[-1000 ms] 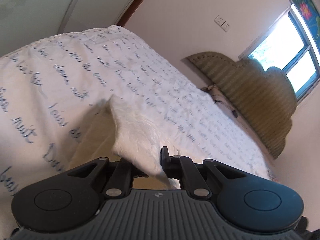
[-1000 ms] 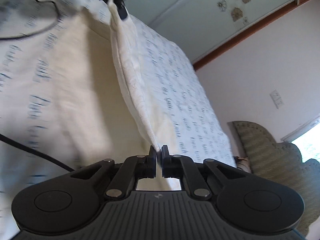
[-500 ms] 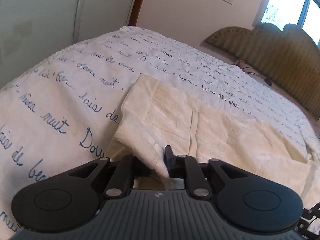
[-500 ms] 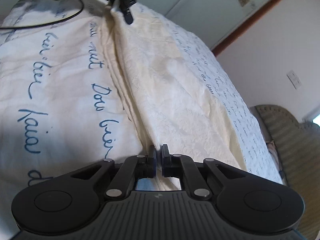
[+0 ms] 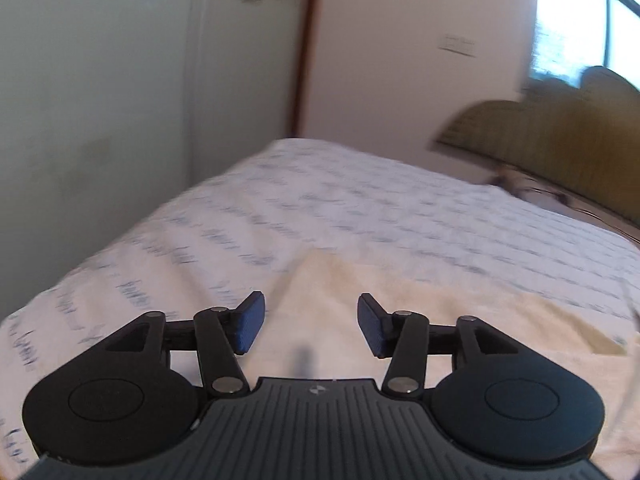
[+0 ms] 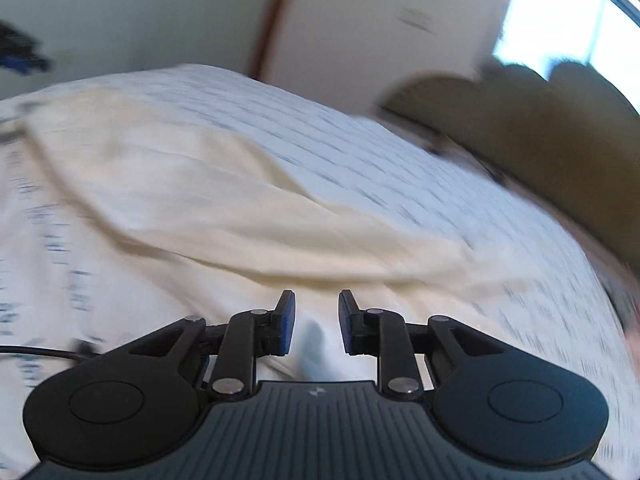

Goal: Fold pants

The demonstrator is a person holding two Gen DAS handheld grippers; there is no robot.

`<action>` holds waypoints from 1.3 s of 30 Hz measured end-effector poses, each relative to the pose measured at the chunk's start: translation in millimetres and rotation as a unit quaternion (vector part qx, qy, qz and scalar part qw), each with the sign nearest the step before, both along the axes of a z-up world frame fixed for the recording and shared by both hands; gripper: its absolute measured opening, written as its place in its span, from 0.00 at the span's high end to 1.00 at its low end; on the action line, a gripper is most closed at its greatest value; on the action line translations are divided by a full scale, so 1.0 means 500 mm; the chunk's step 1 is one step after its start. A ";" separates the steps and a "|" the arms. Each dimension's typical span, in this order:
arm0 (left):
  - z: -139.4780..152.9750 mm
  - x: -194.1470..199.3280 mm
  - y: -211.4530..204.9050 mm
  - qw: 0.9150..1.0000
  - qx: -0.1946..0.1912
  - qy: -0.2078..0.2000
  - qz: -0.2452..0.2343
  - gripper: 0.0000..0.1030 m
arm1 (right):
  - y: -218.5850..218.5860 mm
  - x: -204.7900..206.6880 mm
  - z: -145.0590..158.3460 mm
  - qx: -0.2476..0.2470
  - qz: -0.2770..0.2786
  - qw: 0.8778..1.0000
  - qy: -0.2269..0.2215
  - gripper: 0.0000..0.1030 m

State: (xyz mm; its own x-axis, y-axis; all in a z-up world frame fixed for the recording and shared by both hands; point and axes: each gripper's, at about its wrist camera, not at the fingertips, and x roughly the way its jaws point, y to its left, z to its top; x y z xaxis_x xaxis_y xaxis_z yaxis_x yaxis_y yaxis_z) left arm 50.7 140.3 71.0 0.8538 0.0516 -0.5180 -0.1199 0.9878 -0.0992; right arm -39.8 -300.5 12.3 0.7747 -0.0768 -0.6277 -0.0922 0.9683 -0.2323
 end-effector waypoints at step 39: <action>-0.245 -0.105 -0.706 0.807 0.328 -0.133 -0.472 0.49 | -0.273 0.091 -0.081 0.497 -0.226 0.834 -0.084 0.94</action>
State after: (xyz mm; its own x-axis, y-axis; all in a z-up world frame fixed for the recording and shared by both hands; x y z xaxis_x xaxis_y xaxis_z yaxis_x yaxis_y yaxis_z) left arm -1.7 -212.6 -51.6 0.7489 -0.4996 -0.4354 0.6573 0.4767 0.5836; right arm 5.7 -437.1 -28.4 0.8912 0.1077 -0.4406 0.2876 0.6169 0.7326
